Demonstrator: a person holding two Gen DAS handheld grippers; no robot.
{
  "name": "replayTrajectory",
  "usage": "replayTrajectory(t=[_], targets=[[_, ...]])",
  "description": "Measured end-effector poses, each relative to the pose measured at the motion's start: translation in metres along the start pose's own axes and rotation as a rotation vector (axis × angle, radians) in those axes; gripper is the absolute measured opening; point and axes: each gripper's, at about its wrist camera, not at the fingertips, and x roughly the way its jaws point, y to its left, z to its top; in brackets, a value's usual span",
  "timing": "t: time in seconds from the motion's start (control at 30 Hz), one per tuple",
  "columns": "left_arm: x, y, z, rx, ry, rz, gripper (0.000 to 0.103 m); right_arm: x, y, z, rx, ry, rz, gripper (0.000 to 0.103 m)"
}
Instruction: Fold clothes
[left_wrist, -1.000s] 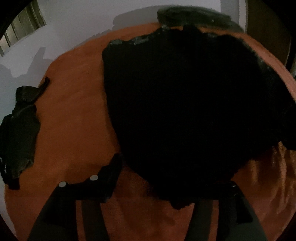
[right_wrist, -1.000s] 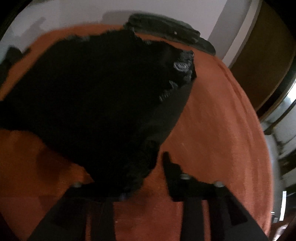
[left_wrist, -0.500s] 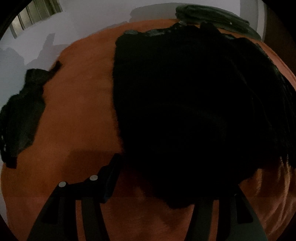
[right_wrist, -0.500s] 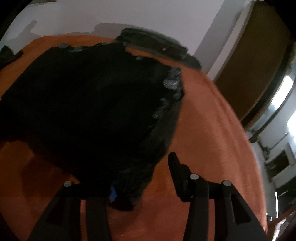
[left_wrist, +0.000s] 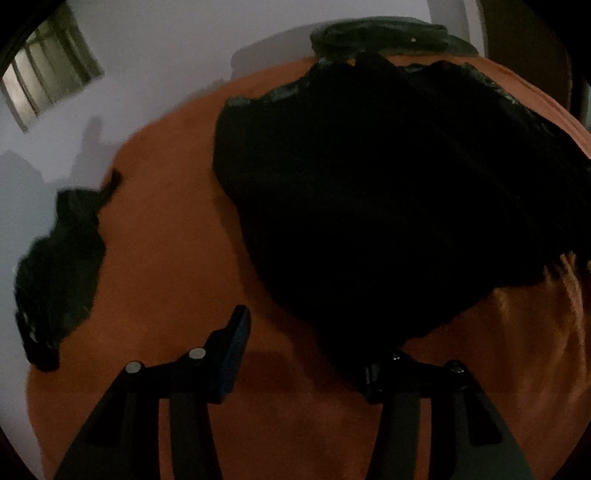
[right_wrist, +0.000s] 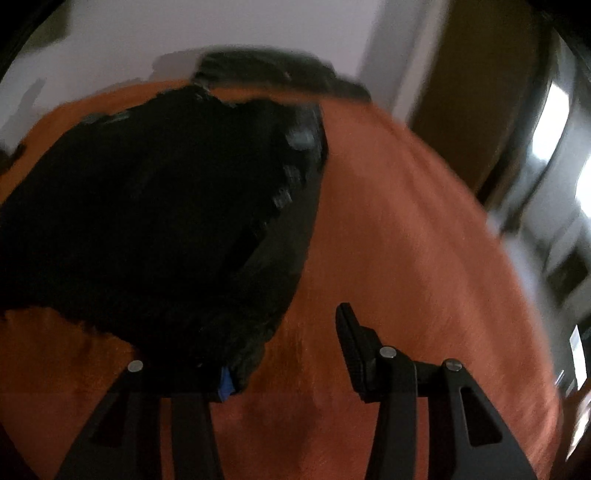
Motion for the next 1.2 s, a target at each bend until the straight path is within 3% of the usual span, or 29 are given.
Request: replayTrajectory(t=[0.17,0.3,0.33,0.37,0.4,0.53,0.67,0.77,0.9,0.97,1.1,1.17,1.2], targets=[[0.008,0.006,0.006,-0.022,0.02,-0.003,0.054,-0.018,0.043,-0.013,-0.245,-0.103,-0.063,0.045],[0.004,-0.001,0.005,-0.003,0.042,0.006,0.054,-0.018,0.054,-0.018,-0.266,-0.123,-0.097,0.044],[0.003,-0.001,0.005,-0.004,0.042,0.004,0.054,-0.015,0.052,-0.017,-0.254,-0.114,-0.105,0.033],[0.0,0.001,0.006,-0.012,0.034,0.004,0.052,-0.011,0.047,-0.014,-0.228,-0.094,-0.11,0.012],[-0.002,0.003,0.006,-0.02,0.023,0.003,0.051,-0.008,0.039,-0.012,-0.198,-0.074,-0.111,0.009],[-0.035,0.01,0.01,-0.027,-0.105,0.014,0.03,-0.016,0.015,-0.001,-0.114,-0.092,-0.067,0.008],[-0.086,0.018,0.015,-0.052,-0.244,0.007,0.028,-0.064,-0.005,0.003,-0.046,-0.192,-0.056,0.009],[-0.06,0.011,0.0,-0.014,-0.143,0.007,0.031,-0.06,-0.006,-0.011,-0.068,-0.115,-0.031,0.009],[-0.018,0.011,-0.019,-0.003,0.028,-0.031,0.032,-0.026,-0.012,-0.035,-0.047,0.1,0.062,0.016],[-0.021,0.01,-0.023,0.006,0.016,-0.033,0.034,-0.017,-0.02,-0.039,0.013,0.195,0.119,0.028],[-0.042,0.013,-0.019,0.012,-0.001,-0.098,0.047,-0.025,-0.032,-0.038,0.033,0.196,0.143,0.04],[-0.054,0.016,-0.024,0.025,-0.01,-0.155,0.062,-0.03,-0.034,-0.04,0.016,0.2,0.156,0.042],[-0.061,0.015,-0.028,0.037,-0.018,-0.173,0.064,-0.031,-0.033,-0.041,0.008,0.208,0.172,0.043]])
